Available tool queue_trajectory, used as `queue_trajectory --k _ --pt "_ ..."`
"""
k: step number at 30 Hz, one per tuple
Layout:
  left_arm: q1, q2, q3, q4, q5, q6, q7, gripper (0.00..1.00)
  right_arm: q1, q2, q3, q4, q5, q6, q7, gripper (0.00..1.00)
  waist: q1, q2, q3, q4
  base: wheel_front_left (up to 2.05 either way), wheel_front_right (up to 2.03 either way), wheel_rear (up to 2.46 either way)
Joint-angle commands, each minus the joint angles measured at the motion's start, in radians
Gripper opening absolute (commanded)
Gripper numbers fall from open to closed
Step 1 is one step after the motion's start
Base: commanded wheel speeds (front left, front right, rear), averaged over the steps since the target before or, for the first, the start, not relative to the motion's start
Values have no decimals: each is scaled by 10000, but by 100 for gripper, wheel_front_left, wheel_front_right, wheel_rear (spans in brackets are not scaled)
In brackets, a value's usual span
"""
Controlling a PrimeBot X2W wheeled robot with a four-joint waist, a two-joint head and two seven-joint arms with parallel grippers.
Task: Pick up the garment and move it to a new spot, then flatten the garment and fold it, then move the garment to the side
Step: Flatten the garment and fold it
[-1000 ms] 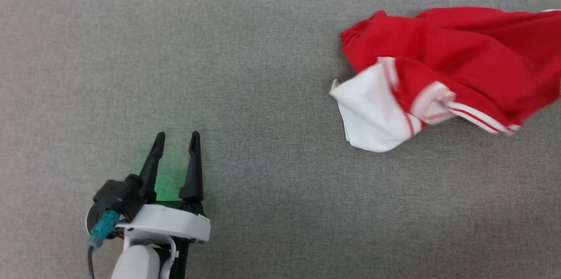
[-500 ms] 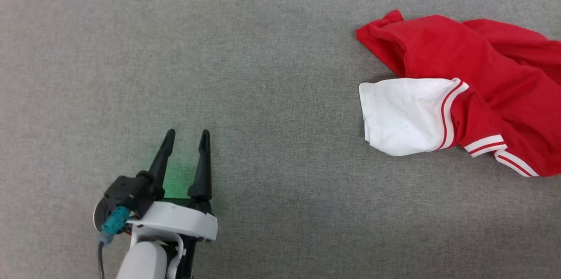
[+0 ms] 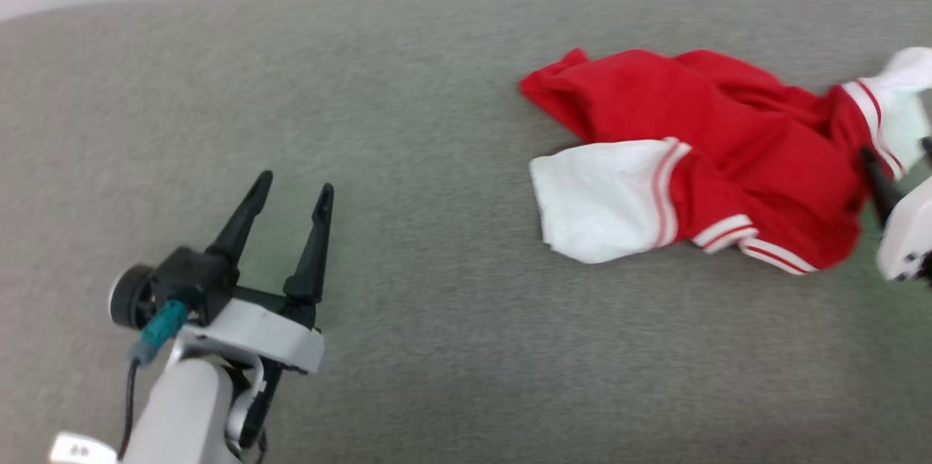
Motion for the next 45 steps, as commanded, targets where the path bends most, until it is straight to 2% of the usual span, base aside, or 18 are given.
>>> queue_trajectory --k 1,4,8,13,18,23,26,35,40,41,42,43,44,45 --pt "-237 288 -291 124 -190 -40 -2 100 401 174 -86 -340 304 -10 -248 100 0 -1 -465 -658 0 0 0" --pt "-923 1039 -1138 401 -758 -40 412 100 1380 509 -202 -1340 530 -10 -821 100 0 -1 -604 -1063 0 0 0" --pt "-1948 1767 -2240 668 -2032 -32 2135 100 2518 1080 -541 -2482 636 -10 -1365 100 0 -1 -675 -1557 0 0 0" --pt "-3033 2349 -3457 581 -3596 -31 4601 100 3511 1802 -883 -3668 361 -10 -1624 100 0 -1 -703 -2123 0 0 0" --pt "-3751 2675 -4403 734 -5198 -31 6827 100 4032 2254 -1105 -4584 20 -8 -1524 100 0 -1 -676 -2518 0 0 0" --pt "-4200 2351 -4538 1622 -6692 -28 8946 100 4240 2564 -1261 -5215 -156 -10 -1278 100 0 -1 -590 -2786 0 0 0" --pt "-4358 2169 -4576 1908 -7048 -26 9455 100 4263 2633 -1296 -5371 -212 -8 -1235 100 0 -1 -534 -2870 0 0 0" --pt "-4731 1534 -4772 3170 -7604 -29 9894 100 4172 2862 -1198 -5521 -489 -10 -1151 100 0 -1 -216 -3153 0 0 0" --pt "-4679 1280 -4894 3937 -7724 -7 9694 100 4029 2902 -1130 -5491 -550 -10 -1234 100 0 -1 -76 -3213 0 0 0" --pt "-4656 1199 -4913 4015 -7827 -7 9669 73 4007 2915 -1121 -5481 -561 -10 -1242 100 0 -1 -67 -3207 0 0 0" --pt "-4650 1127 -4926 4038 -7956 -9 9620 41 3990 2919 -1122 -5481 -562 -8 -1239 100 0 -1 -60 -3189 0 0 0" --pt "-4655 1084 -4898 4074 -8069 -9 9514 18 3975 2919 -1141 -5483 -570 -10 -1223 100 0 -1 -55 -3163 0 0 0" --pt "-4660 1044 -4887 4085 -8166 -9 9422 0 3966 2913 -1175 -5489 -567 -8 -1212 100 0 -1 -57 -3121 0 0 0" --pt "-4658 1044 -4897 4058 -8242 -9 9315 0 3950 2903 -1207 -5501 -573 -10 -1198 100 0 -1 -61 -3074 0 0 0"
